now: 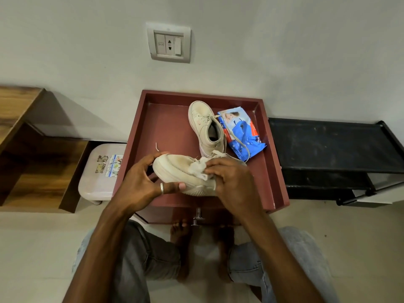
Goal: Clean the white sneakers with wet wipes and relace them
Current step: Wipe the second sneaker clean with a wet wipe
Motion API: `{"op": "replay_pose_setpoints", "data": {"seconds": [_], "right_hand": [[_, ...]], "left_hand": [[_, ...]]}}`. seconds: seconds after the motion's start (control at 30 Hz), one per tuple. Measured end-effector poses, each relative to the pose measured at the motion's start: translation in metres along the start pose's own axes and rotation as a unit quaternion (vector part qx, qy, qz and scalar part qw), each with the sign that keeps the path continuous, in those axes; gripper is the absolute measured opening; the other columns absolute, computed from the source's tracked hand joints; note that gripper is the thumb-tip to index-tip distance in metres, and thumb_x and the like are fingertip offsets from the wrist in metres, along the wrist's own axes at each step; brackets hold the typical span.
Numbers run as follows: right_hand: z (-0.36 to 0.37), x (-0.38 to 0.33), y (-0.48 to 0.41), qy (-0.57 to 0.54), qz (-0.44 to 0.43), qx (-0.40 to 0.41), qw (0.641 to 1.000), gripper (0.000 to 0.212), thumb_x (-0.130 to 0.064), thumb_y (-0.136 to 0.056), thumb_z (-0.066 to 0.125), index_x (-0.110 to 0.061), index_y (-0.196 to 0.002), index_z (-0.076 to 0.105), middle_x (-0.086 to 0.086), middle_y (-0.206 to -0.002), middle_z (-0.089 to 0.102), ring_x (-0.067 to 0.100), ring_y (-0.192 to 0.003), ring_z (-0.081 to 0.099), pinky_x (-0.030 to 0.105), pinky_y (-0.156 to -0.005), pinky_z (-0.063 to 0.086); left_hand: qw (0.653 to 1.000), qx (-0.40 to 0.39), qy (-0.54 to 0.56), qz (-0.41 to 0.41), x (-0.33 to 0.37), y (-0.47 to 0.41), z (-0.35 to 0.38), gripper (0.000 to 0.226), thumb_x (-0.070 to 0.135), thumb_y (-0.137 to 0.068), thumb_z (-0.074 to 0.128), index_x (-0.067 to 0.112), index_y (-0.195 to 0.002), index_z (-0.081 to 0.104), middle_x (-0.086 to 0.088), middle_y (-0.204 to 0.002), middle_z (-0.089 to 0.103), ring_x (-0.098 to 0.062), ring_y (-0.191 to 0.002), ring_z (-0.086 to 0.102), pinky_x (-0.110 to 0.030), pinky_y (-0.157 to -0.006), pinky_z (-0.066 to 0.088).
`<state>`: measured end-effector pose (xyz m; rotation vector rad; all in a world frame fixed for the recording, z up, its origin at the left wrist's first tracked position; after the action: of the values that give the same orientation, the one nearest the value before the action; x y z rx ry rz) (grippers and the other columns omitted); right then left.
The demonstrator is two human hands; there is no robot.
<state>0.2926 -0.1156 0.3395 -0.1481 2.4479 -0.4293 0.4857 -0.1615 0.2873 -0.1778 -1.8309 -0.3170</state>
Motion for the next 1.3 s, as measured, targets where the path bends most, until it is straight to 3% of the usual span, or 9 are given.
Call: {"op": "replay_pose_setpoints", "data": {"seconds": [0.13,0.27,0.43,0.63,0.77,0.87,1.0,1.17,1.3], "right_hand": [[-0.027,0.035,0.006,0.128,0.048,0.037,0.99,0.018,0.009,-0.073,0.073,-0.005,-0.082,0.078,0.006,-0.09,0.073,0.019,-0.083,0.068,0.033,-0.067,0.06],[-0.005,-0.006,0.004,0.048,0.007,0.051,0.998,0.027,-0.005,-0.076,0.05,-0.007,-0.08,0.077,0.003,-0.089,0.072,0.02,-0.085,0.066,0.032,-0.077,0.055],[0.022,-0.025,0.004,-0.026,-0.001,-0.011,1.0,0.023,-0.008,-0.082,0.061,-0.01,-0.1,0.075,-0.003,-0.104,0.067,0.015,-0.1,0.06,0.023,-0.09,0.048],[-0.002,0.02,0.003,0.072,0.011,0.008,0.997,0.029,0.01,-0.077,0.066,-0.011,-0.094,0.078,0.001,-0.101,0.068,0.018,-0.095,0.061,0.026,-0.081,0.052],[-0.02,0.038,0.007,0.121,0.059,0.05,0.99,0.026,0.012,-0.079,0.066,-0.006,-0.097,0.074,0.006,-0.1,0.066,0.019,-0.09,0.064,0.026,-0.072,0.056],[-0.007,0.02,0.006,0.077,0.065,0.041,0.994,0.036,0.01,-0.079,0.061,-0.009,-0.109,0.068,0.004,-0.11,0.063,0.02,-0.1,0.062,0.031,-0.079,0.055],[0.019,-0.017,0.003,0.03,-0.002,-0.02,0.999,0.045,0.006,-0.081,0.057,-0.012,-0.122,0.063,0.002,-0.116,0.057,0.018,-0.107,0.057,0.028,-0.082,0.052],[0.007,0.011,0.0,0.102,0.022,-0.019,0.994,0.031,0.003,-0.079,0.071,-0.008,-0.107,0.074,0.008,-0.115,0.062,0.021,-0.101,0.062,0.029,-0.076,0.058],[-0.021,0.052,0.004,0.115,0.074,0.035,0.99,0.022,0.006,-0.079,0.069,-0.007,-0.096,0.074,0.009,-0.094,0.068,0.023,-0.083,0.066,0.03,-0.068,0.056]], "left_hand": [[1.0,0.01,0.009,0.001,0.001,-0.003,0.002,0.075,0.022,-0.059,0.095,0.023,-0.126,0.063,0.008,-0.114,0.072,-0.002,-0.107,0.068,-0.012,-0.086,0.053],[1.0,0.011,0.006,0.003,0.0,-0.003,0.002,0.073,0.02,-0.06,0.095,0.022,-0.126,0.063,0.008,-0.113,0.071,0.001,-0.105,0.067,-0.009,-0.082,0.052],[1.0,0.0,0.011,0.001,-0.004,-0.002,0.0,0.076,0.022,-0.057,0.095,0.023,-0.126,0.063,0.007,-0.115,0.071,-0.007,-0.108,0.069,-0.02,-0.088,0.057],[1.0,0.006,0.006,0.001,-0.002,-0.004,-0.001,0.075,0.023,-0.06,0.095,0.022,-0.128,0.063,0.01,-0.114,0.072,-0.003,-0.108,0.068,-0.013,-0.089,0.054],[1.0,0.012,0.013,-0.006,0.0,-0.004,0.001,0.063,0.017,-0.064,0.093,0.023,-0.12,0.065,0.019,-0.107,0.073,0.003,-0.101,0.069,-0.007,-0.08,0.051],[1.0,0.014,0.015,-0.006,0.002,-0.004,0.002,0.059,0.015,-0.065,0.093,0.025,-0.116,0.065,0.022,-0.104,0.073,0.006,-0.098,0.068,-0.005,-0.076,0.05],[1.0,0.007,0.012,-0.002,0.001,-0.002,0.001,0.063,0.02,-0.061,0.093,0.027,-0.117,0.065,0.018,-0.108,0.072,0.0,-0.103,0.069,-0.01,-0.08,0.053],[1.0,0.006,0.004,-0.005,-0.001,-0.003,-0.001,0.068,0.023,-0.061,0.093,0.025,-0.122,0.064,0.022,-0.109,0.071,0.001,-0.105,0.067,-0.007,-0.082,0.051],[1.0,0.013,0.002,-0.013,0.0,-0.004,-0.001,0.061,0.017,-0.065,0.093,0.024,-0.118,0.065,0.022,-0.106,0.072,0.007,-0.1,0.067,-0.003,-0.077,0.049]]}}
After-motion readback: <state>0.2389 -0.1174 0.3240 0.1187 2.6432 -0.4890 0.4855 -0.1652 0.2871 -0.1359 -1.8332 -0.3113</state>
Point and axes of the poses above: each hand's wrist, its own y-axis away from the middle knuckle, its own z-axis out of the palm, x = y × z, the point moved 9 cm from there along -y, towards the middle knuckle
